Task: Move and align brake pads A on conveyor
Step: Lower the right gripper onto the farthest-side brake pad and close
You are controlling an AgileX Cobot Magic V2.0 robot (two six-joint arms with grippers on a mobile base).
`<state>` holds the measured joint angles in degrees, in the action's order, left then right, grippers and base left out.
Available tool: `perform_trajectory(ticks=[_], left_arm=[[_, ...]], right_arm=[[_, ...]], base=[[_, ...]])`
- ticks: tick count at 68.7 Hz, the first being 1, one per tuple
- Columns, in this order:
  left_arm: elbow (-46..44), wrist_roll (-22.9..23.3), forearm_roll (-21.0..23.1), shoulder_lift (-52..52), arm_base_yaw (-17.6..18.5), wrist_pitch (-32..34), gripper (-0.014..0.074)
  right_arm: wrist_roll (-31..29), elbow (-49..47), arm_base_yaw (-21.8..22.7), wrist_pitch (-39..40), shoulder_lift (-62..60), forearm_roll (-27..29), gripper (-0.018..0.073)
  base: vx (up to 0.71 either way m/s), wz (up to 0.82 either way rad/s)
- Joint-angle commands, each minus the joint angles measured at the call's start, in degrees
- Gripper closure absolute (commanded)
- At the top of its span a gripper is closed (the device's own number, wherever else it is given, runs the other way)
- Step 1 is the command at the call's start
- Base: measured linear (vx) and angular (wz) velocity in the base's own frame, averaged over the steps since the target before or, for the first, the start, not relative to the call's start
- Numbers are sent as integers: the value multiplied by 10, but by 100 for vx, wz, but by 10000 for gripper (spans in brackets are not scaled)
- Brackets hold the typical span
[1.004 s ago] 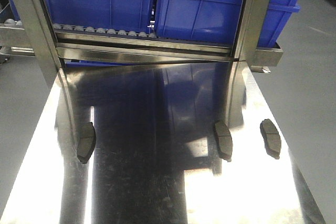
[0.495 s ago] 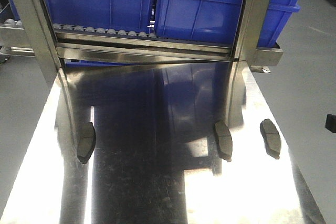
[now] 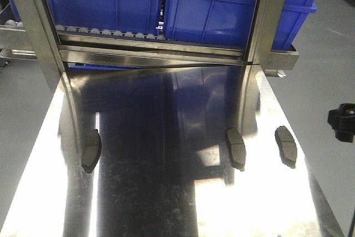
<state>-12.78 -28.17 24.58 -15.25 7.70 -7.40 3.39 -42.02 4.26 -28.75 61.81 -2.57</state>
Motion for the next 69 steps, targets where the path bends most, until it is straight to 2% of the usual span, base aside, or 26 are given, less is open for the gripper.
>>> perform_trajectory(ticks=[1,13,38,53,69], left_arm=[[-19,4,10,-4,4,54,540],[-19,4,10,-4,4,54,540],[-19,4,10,-4,4,54,540],[-19,4,10,-4,4,54,540],[-19,4,10,-4,4,54,540]], right_arm=[[-5,-60,3,-17,50,1,-123],[-11,-143,-1,-77,168,26,-106],[-3,-260,-91,-120,374,21,-74],[-3,-277,-96,-123,436,26,-31],[-3,-277,-96,-118,453,26,-26]], base=[[0,0],[0,0],[0,0],[0,0],[0,0]])
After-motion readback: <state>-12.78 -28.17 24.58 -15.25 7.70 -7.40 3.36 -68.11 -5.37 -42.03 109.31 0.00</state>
